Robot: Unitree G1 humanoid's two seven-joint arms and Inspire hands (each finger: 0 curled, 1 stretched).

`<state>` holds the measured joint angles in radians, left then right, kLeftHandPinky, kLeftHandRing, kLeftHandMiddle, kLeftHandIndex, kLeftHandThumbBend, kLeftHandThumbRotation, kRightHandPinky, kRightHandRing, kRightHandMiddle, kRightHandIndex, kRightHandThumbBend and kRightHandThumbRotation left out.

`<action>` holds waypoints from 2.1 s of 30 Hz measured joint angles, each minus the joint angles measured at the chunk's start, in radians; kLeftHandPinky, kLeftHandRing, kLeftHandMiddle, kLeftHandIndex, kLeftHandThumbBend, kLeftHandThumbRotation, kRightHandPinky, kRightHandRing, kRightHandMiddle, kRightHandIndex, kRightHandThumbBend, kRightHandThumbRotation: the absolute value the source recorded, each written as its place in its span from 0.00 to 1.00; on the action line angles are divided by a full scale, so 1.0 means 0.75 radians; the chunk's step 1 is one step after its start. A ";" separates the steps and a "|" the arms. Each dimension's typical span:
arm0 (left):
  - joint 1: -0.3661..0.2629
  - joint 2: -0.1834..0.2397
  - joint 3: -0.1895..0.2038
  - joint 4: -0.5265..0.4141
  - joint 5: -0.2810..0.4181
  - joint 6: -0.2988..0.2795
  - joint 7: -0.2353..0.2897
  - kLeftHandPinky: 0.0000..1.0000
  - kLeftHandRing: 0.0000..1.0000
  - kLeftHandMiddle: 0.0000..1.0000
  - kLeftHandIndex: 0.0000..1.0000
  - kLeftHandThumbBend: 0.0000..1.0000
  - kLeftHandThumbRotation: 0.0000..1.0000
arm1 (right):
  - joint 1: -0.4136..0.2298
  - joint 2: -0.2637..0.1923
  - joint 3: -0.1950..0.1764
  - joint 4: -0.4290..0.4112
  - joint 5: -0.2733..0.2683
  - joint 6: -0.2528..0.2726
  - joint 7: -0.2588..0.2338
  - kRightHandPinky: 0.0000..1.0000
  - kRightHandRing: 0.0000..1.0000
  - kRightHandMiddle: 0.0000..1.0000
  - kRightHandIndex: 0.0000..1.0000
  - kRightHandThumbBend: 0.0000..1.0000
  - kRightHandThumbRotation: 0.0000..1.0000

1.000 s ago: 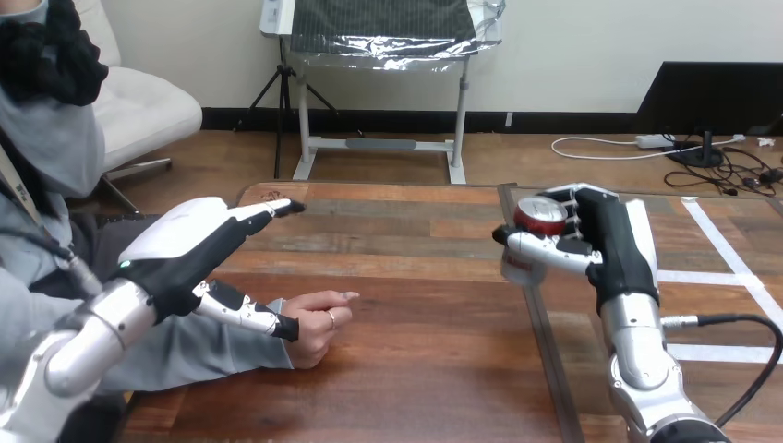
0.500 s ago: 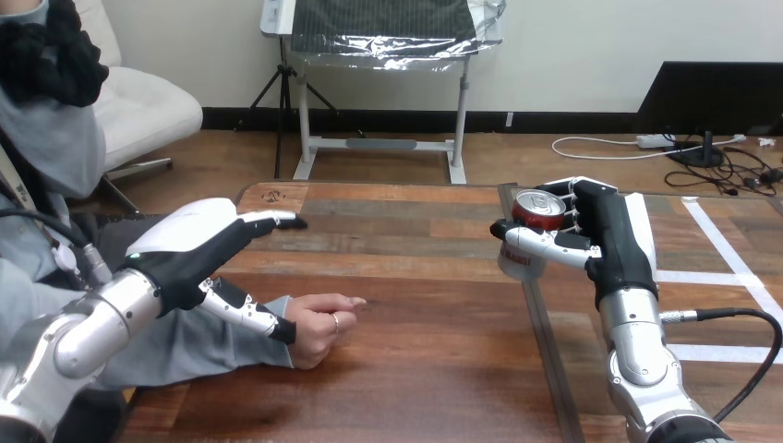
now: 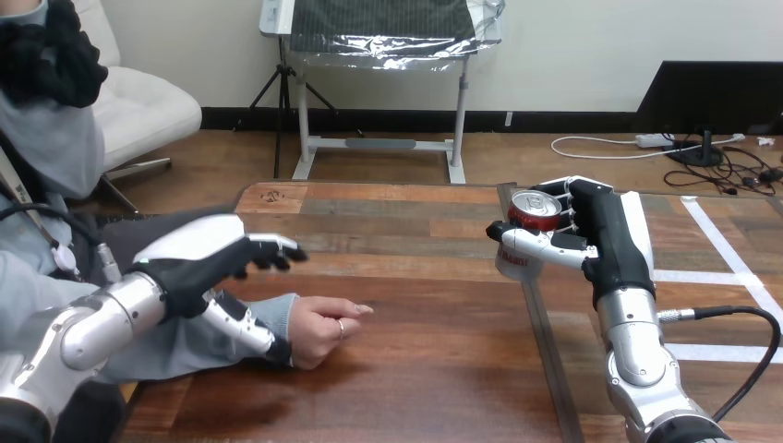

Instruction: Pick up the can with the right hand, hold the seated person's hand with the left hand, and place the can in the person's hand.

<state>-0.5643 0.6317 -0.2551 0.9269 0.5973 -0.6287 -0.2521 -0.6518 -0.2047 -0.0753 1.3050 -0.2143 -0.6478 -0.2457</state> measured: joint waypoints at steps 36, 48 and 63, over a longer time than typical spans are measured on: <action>-0.042 0.033 -0.122 0.100 0.062 0.019 -0.007 0.61 0.64 0.67 0.72 1.00 0.23 | 0.000 0.000 -0.003 0.000 0.017 -0.031 0.025 0.36 0.41 0.47 0.50 0.78 0.00; -0.061 0.032 -0.166 0.200 0.109 -0.043 0.121 0.55 0.56 0.59 0.61 1.00 0.16 | 0.000 0.000 -0.002 -0.001 0.014 -0.032 0.023 0.36 0.41 0.47 0.50 0.78 0.00; -0.091 0.024 -0.174 0.279 0.107 -0.098 0.193 0.39 0.42 0.47 0.50 0.93 0.01 | 0.000 -0.001 -0.001 -0.001 0.011 -0.034 0.022 0.36 0.41 0.48 0.50 0.78 0.00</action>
<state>-0.6323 0.6499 -0.3855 1.1359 0.6779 -0.7021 -0.1071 -0.6518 -0.2055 -0.0764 1.3045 -0.2059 -0.6729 -0.2296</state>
